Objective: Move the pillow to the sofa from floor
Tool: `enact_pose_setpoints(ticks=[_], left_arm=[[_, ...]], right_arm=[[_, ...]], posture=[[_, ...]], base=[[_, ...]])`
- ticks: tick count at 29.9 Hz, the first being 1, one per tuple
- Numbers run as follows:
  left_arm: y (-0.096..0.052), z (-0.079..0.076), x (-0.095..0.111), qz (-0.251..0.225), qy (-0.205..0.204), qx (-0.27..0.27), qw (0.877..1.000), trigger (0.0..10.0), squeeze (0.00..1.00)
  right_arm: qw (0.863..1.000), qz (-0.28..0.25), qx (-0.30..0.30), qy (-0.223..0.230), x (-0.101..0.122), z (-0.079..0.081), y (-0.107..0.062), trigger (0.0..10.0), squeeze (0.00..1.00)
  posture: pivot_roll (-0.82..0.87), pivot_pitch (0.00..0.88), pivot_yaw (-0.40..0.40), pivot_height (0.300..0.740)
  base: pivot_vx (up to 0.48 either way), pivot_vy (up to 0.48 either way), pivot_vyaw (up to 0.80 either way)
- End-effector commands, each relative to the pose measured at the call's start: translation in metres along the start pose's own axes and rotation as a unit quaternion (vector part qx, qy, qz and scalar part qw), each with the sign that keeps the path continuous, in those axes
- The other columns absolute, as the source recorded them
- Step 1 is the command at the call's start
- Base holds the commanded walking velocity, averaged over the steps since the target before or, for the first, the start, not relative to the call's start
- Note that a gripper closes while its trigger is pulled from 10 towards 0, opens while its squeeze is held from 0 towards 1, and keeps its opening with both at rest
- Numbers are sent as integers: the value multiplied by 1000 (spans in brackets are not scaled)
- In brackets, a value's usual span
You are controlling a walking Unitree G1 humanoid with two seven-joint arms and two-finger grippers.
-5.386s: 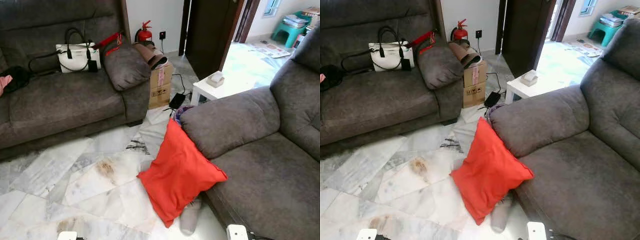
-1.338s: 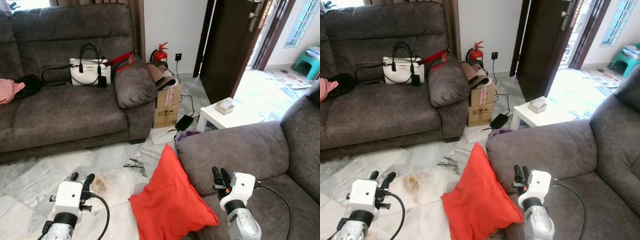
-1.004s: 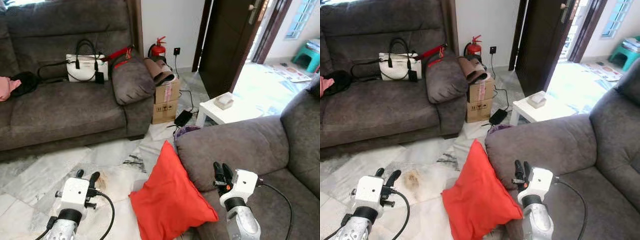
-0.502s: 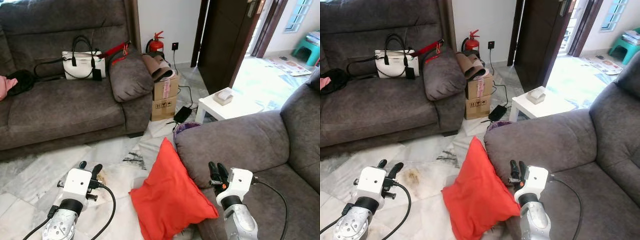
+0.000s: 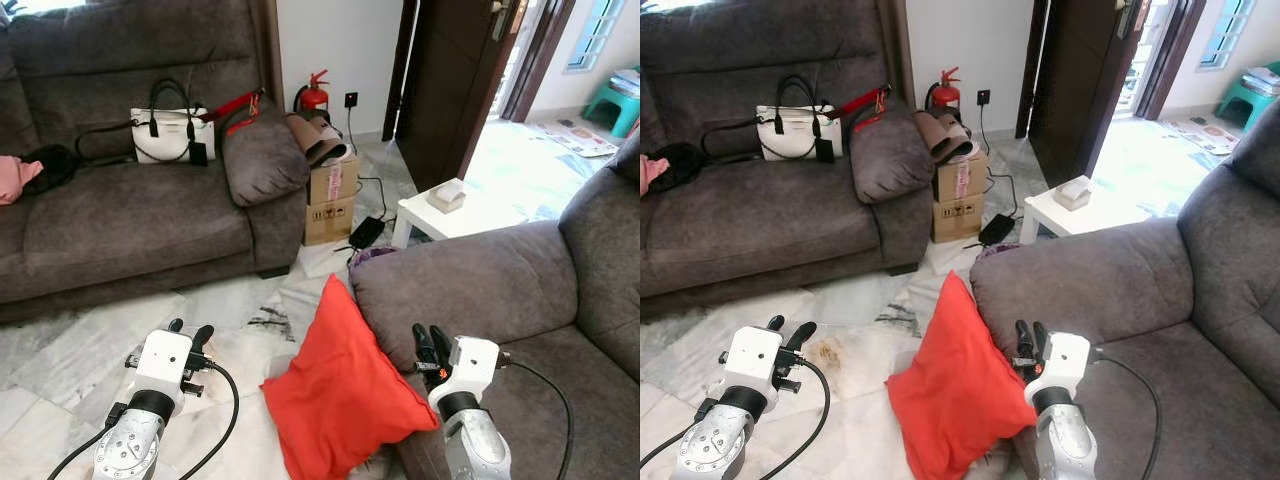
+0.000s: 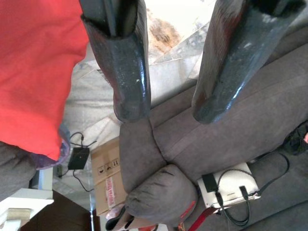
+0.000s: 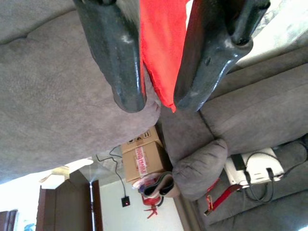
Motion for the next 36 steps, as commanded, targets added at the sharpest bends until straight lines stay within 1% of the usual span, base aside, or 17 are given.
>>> enact_pose_setpoints(ticks=[1, 7, 11, 13, 16, 18, 20, 21, 24, 25, 27, 28, 29, 30, 31, 32, 36], left_arm=[[-1, 3, -5, 11, -13, 3, 1000, 10000, 0], [0, -1, -7, 15, -14, -4, 1000, 10000, 0], [1, -3, -6, 14, -6, -9, 1000, 10000, 0], [1, -3, -7, 17, -8, -8, 1000, 10000, 0], [-1, -2, -8, 18, -8, -7, 1000, 10000, 0], [-1, -2, -8, 19, -8, -8, 1000, 10000, 0], [-1, -2, -8, 20, -8, -7, 1000, 10000, 0], [-1, -2, -8, 20, -8, -7, 1000, 10000, 0], [-2, -3, -9, 22, -9, -8, 1000, 10000, 0], [-2, -3, -9, 22, -9, -8, 1000, 10000, 0], [-2, -3, -9, 23, -9, -8, 1000, 10000, 0], [-2, -3, -9, 23, -9, -8, 1000, 10000, 0], [-2, -3, -9, 23, -10, -8, 1000, 10000, 0], [-3, -4, -10, 25, -14, -7, 1000, 10000, 0], [-3, -4, -11, 25, -17, -7, 1000, 10000, 0], [-4, -4, -11, 25, -21, -6, 999, 10000, 0], [-6, -5, -9, 21, -23, -5, 999, 10000, 0]], right_arm=[[1000, 5, -2, 2, -1, 0, 1, 10000, 0], [1000, 23, -1, -8, -6, 1, 3, 10000, 0], [1000, -11, -14, -8, 4, -3, 2, 10000, 0], [999, -39, -15, -33, 15, -5, 1, 10000, 1000], [998, -61, -16, -26, 22, -6, 0, 10000, 1000], [996, -63, -25, -49, 24, -9, -1, 10000, 1000], [991, -67, -22, -114, 26, -8, -1, 10000, 1000], [989, -68, -18, -127, 26, -7, -1, 10000, 1000], [994, -40, 3, -98, 13, 2, 0, 10000, 1000], [996, -36, 10, -86, 11, 5, 0, 10000, 729], [996, -34, 15, -79, 9, 6, 0, 10000, 729], [997, -34, 28, -70, 8, 11, -1, 10000, 482], [996, -33, 36, -71, 7, 15, -1, 10000, 643], [996, -23, 41, -79, 3, 19, -1, 10000, 165], [996, -19, 39, -83, 1, 19, -1, 10000, 165], [996, -15, 38, -84, 0, 19, -1, 10000, 0], [997, -5, 34, -72, -5, 18, -2, 10000, 0]], posture=[[77, 49, 19, 682], [78, 48, 12, 662], [83, 63, 9, 657], [84, 74, 9, 657], [85, 80, 9, 657], [86, 83, 8, 657], [88, 90, 8, 657], [88, 90, 8, 657], [88, 94, 8, 657], [88, 94, 8, 657], [88, 94, 8, 657], [89, 97, 6, 657], [89, 97, 6, 657], [89, 97, 6, 657], [89, 97, 6, 657], [93, 104, 5, 657], [97, 107, 5, 657]], base=[[0, 0, 0], [0, 0, 0], [0, 0, 0], [0, 0, 0], [0, 0, 0], [0, 0, 0], [0, 0, 0], [0, 0, 0], [0, 0, 0], [0, 0, 0], [0, 0, 0], [0, 0, 0], [0, 0, 0], [0, 0, 0], [0, 0, 0], [0, 0, 0], [0, 0, 0]])
Point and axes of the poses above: a point about 5 cm out from each wrist's last joint towards the gripper, its own y axis pointing out of the wrist towards the gripper, its own x axis along the axis of the wrist's last joint, z = x × y, the point moved 6 cm from there along y, pointing out of the wrist towards the gripper, and after that the axes turned 4 degrees about -y, right-handed, at the moved point
